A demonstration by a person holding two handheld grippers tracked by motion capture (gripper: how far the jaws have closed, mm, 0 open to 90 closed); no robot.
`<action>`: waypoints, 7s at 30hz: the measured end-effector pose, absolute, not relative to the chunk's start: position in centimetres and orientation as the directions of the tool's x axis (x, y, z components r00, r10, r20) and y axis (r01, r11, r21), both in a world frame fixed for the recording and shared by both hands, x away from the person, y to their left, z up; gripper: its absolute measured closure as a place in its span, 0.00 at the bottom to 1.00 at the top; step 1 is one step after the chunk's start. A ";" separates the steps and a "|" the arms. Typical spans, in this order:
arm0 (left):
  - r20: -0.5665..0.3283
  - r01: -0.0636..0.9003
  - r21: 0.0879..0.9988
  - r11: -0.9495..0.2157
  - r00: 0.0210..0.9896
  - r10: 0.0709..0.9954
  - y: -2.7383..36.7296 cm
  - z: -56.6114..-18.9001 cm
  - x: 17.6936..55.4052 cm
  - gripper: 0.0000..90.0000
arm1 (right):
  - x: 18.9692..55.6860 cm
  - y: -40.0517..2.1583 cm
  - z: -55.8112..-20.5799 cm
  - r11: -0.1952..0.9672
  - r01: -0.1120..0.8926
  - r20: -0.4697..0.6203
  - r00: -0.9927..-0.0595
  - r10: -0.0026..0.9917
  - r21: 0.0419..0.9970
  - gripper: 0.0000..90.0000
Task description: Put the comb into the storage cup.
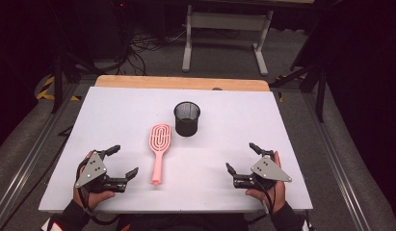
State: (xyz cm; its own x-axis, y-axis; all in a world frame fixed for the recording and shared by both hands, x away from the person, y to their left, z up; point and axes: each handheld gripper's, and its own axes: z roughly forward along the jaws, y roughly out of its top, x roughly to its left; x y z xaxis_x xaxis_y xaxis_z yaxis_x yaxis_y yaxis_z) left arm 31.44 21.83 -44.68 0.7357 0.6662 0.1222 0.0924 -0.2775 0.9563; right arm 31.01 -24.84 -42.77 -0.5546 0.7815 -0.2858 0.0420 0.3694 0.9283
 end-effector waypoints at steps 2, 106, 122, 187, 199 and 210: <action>0.131 0.084 0.956 -0.282 0.737 0.663 21.6 -44.7 31.3 0.09 | 31.0 -24.8 -42.9 0.374 0.048 -0.285 -0.561 0.777 0.926 0.04; -0.126 0.671 0.598 -0.439 0.619 0.775 14.6 -43.7 37.7 0.17 | 32.0 -24.8 -42.6 0.375 0.132 -0.267 -0.493 0.828 0.918 0.06; -0.121 0.774 0.441 -0.454 0.552 0.825 11.5 -44.2 41.8 0.37 | 32.8 -24.3 -43.5 0.397 0.182 -0.265 -0.495 0.828 0.899 0.07; 0.084 0.350 0.859 -0.373 0.623 0.777 13.7 -41.7 37.1 0.78 | 37.3 -19.1 -38.7 0.160 0.196 0.012 -0.669 0.743 0.967 0.08; 0.132 0.264 0.889 -0.374 0.635 0.761 11.9 -42.7 35.9 0.78 | 37.8 -15.1 -37.5 0.111 0.180 0.057 -0.730 0.681 0.977 0.06; 0.170 0.214 0.898 -0.385 0.638 0.751 10.6 -43.0 34.8 0.78 | 37.8 -13.4 -37.7 0.079 0.219 0.120 -0.760 0.638 0.973 0.06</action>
